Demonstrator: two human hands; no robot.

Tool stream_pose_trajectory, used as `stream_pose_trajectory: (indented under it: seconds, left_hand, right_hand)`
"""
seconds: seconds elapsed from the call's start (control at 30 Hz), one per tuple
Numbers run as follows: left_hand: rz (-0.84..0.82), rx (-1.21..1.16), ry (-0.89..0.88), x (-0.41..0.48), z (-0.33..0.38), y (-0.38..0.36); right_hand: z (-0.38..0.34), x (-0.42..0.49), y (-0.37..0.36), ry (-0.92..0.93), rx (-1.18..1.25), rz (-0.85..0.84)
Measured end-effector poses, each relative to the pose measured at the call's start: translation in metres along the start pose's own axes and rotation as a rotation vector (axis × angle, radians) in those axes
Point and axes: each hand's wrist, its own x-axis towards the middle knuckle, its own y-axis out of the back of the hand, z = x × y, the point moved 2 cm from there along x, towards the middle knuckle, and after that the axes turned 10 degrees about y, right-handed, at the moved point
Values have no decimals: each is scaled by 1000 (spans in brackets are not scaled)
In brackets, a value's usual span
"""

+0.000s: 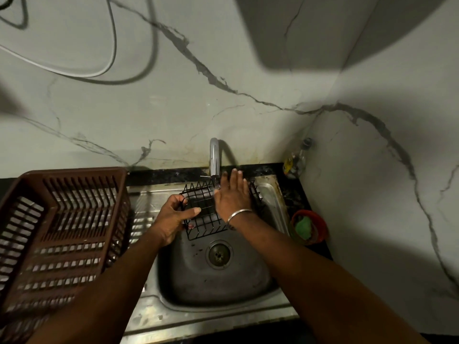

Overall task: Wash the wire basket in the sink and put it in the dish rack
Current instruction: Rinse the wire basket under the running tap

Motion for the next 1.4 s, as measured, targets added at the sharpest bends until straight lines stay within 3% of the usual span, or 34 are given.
stream_pose_trajectory:
  seconds: [0.13,0.27,0.3,0.43,0.57,0.6,0.73,0.87,1.0,1.13,1.27,1.3,1.4]
  left_hand:
    - [-10,3,5,2,-3,-3]
    - [2,-4,4,1,2,2]
    - [-1,-1,6,2,2,1]
    - [-11,-31,2,3,3,-2]
    - [13,-65,17,4,4,5]
    - [11,-68,22,5,2,6]
    - [-12,-103,19,5,0,3]
    - [2,-83,20,7,2,5]
    - [-8,-106,19,11,1,2]
    - [11,-89,26,13,1,5]
    - [4,-100,29,15,-1,2]
    - [3,-106,29,16,-1,2]
    - [10,-107,42,18,-2,5]
  right_hand:
    - [-23,-4,-2,300,-14,37]
    - [8,2,-5,-94,41,34]
    - [1,1,-7,-97,56,28]
    - [-18,-6,-8,256,3,48]
    - [17,-4,-12,-33,8,36]
    - [12,-7,-13,-22,21,22]
    - [-13,-22,-19,336,38,40]
    - [7,-21,-18,63,60,71]
    - [-9,-32,-23,382,20,78]
    - [14,-27,-17,50,49,97]
    - [-12,-36,-26,401,0,54]
    - [-6,-35,-25,378,-5,70]
    - [13,-35,-20,67,-1,106]
